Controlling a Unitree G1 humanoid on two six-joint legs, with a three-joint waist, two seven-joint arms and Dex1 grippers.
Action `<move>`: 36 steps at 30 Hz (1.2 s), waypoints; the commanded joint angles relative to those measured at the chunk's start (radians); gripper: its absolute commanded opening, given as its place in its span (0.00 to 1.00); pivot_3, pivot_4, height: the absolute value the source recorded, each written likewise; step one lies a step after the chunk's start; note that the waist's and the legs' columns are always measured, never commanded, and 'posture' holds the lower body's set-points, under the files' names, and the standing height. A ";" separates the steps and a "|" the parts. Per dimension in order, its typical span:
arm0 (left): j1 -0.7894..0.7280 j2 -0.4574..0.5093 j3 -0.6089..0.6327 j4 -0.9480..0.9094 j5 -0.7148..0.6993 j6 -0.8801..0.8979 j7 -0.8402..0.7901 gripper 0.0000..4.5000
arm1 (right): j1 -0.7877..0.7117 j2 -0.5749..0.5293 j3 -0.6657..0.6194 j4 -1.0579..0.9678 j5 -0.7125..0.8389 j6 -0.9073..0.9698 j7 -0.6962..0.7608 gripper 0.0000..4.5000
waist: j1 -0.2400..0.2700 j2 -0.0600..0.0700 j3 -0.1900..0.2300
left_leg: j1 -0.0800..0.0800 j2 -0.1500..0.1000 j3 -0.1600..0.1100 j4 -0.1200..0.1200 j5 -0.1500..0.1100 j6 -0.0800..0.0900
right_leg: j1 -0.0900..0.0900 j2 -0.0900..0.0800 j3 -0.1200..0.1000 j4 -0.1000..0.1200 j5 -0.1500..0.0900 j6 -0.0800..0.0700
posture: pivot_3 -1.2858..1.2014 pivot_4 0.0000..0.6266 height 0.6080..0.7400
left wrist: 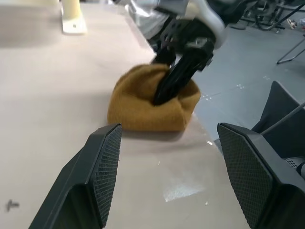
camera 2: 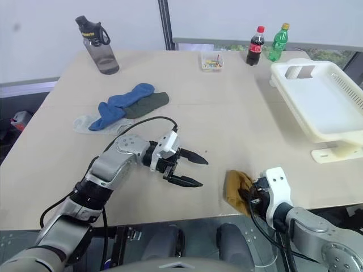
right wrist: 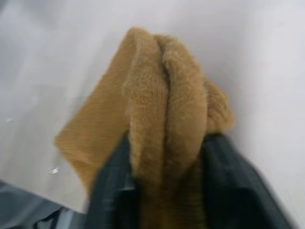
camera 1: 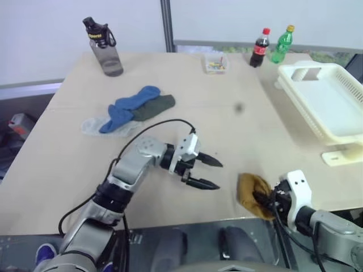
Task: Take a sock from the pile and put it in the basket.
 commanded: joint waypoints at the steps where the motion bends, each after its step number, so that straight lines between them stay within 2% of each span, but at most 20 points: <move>1: 0.021 0.010 0.047 -0.048 -0.019 -0.035 0.007 0.76 | 0.003 0.027 0.033 0.067 -0.005 0.054 0.032 0.01 | 0.000 0.000 0.000 | 0.000 0.000 0.000 0.000 0.000 0.000 | 0.000 0.000 0.000 0.000 0.000 0.000 | 0.52 0.24 1.00; 6: 0.058 -0.023 0.107 -0.070 -0.041 -0.007 0.109 0.76 | -0.120 0.173 -0.128 0.141 0.030 -0.091 0.024 0.01 | 0.000 0.003 0.002 | -0.001 0.001 0.002 -0.001 0.000 0.000 | -0.002 0.001 0.002 0.000 0.001 -0.001 | 0.52 0.24 1.00; 9: 0.043 -0.088 0.153 -0.081 -0.068 0.038 0.217 0.76 | -0.245 0.229 -0.233 0.207 0.018 -0.181 0.027 0.01 | 0.003 0.015 0.011 | -0.003 0.000 0.005 0.002 0.000 0.000 | -0.004 0.001 0.004 0.000 0.002 -0.001 | 0.52 0.24 1.00; 10: 0.031 -0.114 0.167 -0.077 -0.075 0.049 0.255 0.76 | -0.288 0.243 -0.265 0.232 0.034 -0.198 0.024 0.01 | 0.006 0.015 0.011 | -0.004 -0.003 0.005 0.002 0.000 0.000 | -0.005 -0.001 0.006 0.000 0.002 0.000 | 0.52 0.24 1.00; 12: -0.004 -0.168 0.184 -0.067 -0.084 0.064 0.321 0.76 | -0.387 0.260 -0.321 0.294 0.051 -0.224 0.007 0.01 | 0.010 0.015 0.011 | -0.005 -0.004 0.003 0.002 0.000 0.000 | -0.005 0.000 0.004 0.000 0.004 0.004 | 0.52 0.24 1.00; 16: -0.084 -0.299 0.212 -0.036 -0.075 0.066 0.471 0.76 | -0.628 0.242 -0.410 0.471 0.019 -0.271 -0.015 0.01 | 0.014 0.016 0.012 | -0.010 -0.007 0.002 0.002 0.000 0.000 | -0.008 0.000 0.003 0.000 0.007 0.001 | 0.52 0.24 1.00; 19: -0.140 -0.393 0.221 -0.027 -0.073 0.058 0.572 0.76 | -0.932 0.158 -0.466 0.812 -0.089 -0.335 -0.073 0.01 | 0.005 0.021 0.015 | -0.014 -0.008 0.003 0.002 0.000 0.000 | -0.012 -0.001 0.004 0.000 0.007 0.001 | 0.52 0.24 1.00; 21: -0.154 -0.415 0.215 -0.025 -0.064 0.053 0.593 0.76 | -1.042 0.117 -0.473 0.987 -0.150 -0.348 -0.084 0.01 | 0.005 0.024 0.017 | -0.015 -0.011 0.006 0.002 0.000 0.001 | -0.013 -0.003 0.005 -0.001 0.008 0.002 | 0.52 0.24 1.00; 25: -0.206 -0.468 0.211 -0.006 -0.064 0.047 0.636 0.76 | -1.277 0.008 -0.442 1.498 -0.338 -0.494 0.040 0.01 | 0.007 0.024 0.017 | -0.017 -0.010 0.006 -0.002 0.000 0.001 | -0.013 -0.002 0.000 -0.004 0.008 0.002 | 0.52 0.24 1.00; 28: -0.234 -0.483 0.207 0.016 -0.056 0.039 0.650 0.76 | -1.373 -0.029 -0.449 1.753 -0.408 -0.547 0.083 0.01 | 0.003 0.025 0.017 | -0.017 -0.010 0.006 -0.005 0.000 0.001 | -0.013 -0.002 0.000 -0.008 0.008 0.002 | 0.52 0.24 1.00; 32: -0.227 -0.468 0.203 0.026 -0.029 0.025 0.654 0.76 | -1.404 -0.057 -0.429 1.930 -0.502 -0.548 0.134 0.01 | 0.000 0.026 0.018 | -0.018 -0.010 0.010 -0.008 0.000 0.000 | -0.013 -0.003 0.003 -0.012 0.008 0.003 | 0.52 0.24 1.00; 35: -0.204 -0.448 0.186 0.039 0.004 0.007 0.652 0.76 | -1.405 -0.074 -0.435 1.968 -0.535 -0.525 0.151 0.30 | 0.000 0.028 0.019 | -0.017 -0.010 0.011 -0.010 0.002 -0.002 | -0.014 -0.004 0.004 -0.012 0.008 0.003 | 0.52 0.24 1.00; 36: -0.197 -0.444 0.181 0.042 0.013 0.005 0.650 0.76 | -1.402 -0.082 -0.430 1.969 -0.549 -0.515 0.151 0.37 | 0.000 0.028 0.019 | -0.017 -0.010 0.011 -0.010 0.002 -0.003 | -0.014 -0.003 0.003 -0.012 0.008 0.003 | 0.52 0.24 1.00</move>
